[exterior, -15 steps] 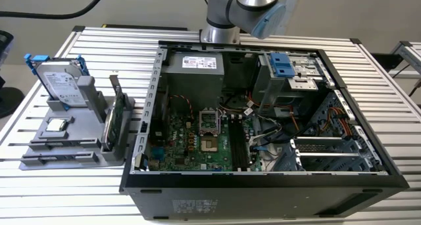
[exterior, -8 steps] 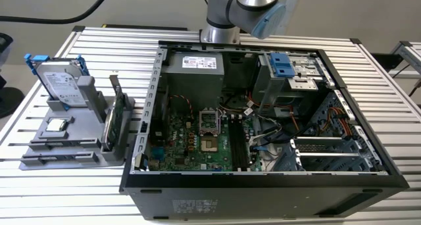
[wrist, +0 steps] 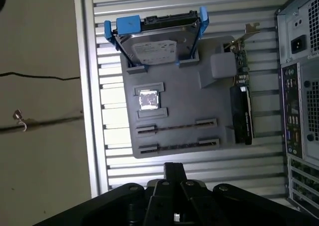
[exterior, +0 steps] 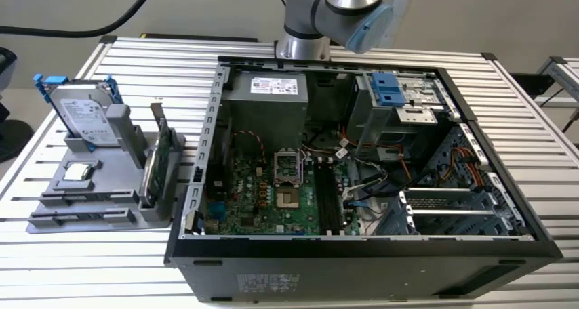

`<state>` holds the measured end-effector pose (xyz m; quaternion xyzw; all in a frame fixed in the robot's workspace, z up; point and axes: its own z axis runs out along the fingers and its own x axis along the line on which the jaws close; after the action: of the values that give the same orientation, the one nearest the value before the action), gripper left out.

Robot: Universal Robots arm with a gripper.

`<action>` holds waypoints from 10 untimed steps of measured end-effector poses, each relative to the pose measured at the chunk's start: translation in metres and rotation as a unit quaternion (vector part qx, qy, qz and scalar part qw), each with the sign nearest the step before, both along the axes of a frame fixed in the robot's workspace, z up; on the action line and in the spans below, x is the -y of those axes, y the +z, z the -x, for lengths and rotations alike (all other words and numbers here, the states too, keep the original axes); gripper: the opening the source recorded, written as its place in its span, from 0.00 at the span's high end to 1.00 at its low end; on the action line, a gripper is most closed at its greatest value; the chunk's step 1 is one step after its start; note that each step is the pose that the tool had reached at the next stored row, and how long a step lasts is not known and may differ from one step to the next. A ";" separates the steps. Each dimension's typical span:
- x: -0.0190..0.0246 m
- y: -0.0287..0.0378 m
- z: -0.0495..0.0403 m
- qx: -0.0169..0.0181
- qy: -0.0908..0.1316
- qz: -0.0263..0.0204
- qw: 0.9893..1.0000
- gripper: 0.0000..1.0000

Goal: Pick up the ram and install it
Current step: 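Pick up the ram and move it above insertion slot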

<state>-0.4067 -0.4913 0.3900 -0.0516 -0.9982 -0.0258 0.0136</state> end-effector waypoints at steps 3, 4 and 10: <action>0.0000 0.0000 0.0000 0.000 -0.002 0.000 1.000 1.00; 0.0000 0.0001 0.0000 0.000 -0.002 0.000 1.000 1.00; 0.0000 0.0001 0.0000 0.000 -0.010 0.000 1.000 1.00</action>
<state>-0.4067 -0.4913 0.3901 -0.0612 -0.9977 -0.0259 0.0134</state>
